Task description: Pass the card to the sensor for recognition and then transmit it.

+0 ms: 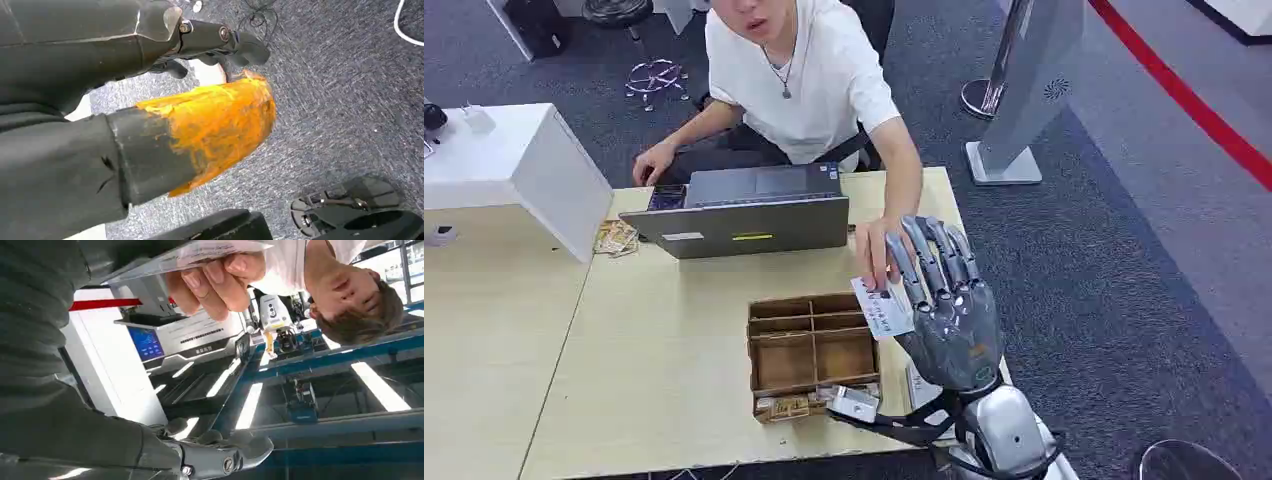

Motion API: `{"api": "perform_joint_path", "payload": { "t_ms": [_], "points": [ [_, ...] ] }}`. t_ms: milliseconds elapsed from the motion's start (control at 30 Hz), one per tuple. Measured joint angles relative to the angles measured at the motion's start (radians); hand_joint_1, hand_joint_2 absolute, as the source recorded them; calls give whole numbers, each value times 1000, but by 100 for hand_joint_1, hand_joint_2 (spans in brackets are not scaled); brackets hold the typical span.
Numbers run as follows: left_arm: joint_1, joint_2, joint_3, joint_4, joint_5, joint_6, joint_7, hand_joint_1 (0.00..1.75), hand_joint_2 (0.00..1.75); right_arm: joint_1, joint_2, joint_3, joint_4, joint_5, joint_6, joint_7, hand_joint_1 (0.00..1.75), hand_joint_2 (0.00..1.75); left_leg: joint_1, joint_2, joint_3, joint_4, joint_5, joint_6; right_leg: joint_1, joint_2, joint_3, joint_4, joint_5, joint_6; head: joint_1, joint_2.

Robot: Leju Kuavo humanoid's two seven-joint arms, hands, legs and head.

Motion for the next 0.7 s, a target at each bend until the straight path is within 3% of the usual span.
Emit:
{"api": "perform_joint_path", "payload": {
  "t_ms": [200, 233, 267, 333, 700],
  "points": [
    [-1, 0, -1, 0, 0, 0, 0, 0, 0, -1, 0, 10, -1, 18, 0, 38, 0, 175, 0, 0, 0, 0, 0, 0, 0, 0, 0, 0, 0, 0, 0, 0],
    [-1, 0, -1, 0, 0, 0, 0, 0, 0, -1, 0, 11, -2, 19, 0, 43, 30, 175, 0, 0, 0, 0, 0, 0, 0, 0, 0, 0, 0, 0, 0, 0],
    [-1, -1, -1, 0, 0, 0, 0, 0, 0, -2, 0, 14, -2, 19, 0, 48, 148, 175, 0, 0, 0, 0, 0, 0, 0, 0, 0, 0, 0, 0, 0, 0],
    [-2, -1, -1, 0, 0, 0, -1, 0, 0, -2, 0, 16, -3, 16, 0, 53, 169, 175, 0, 0, 0, 0, 0, 0, 0, 0, 0, 0, 0, 0, 0, 0],
    [-7, -2, -8, 0, -3, -1, 0, 0, 0, 7, 8, 16, -47, -37, -1, 7, 175, 175, 0, 0, 0, 0, 0, 0, 0, 0, 0, 0, 0, 0, 0, 0]
  ]
}}
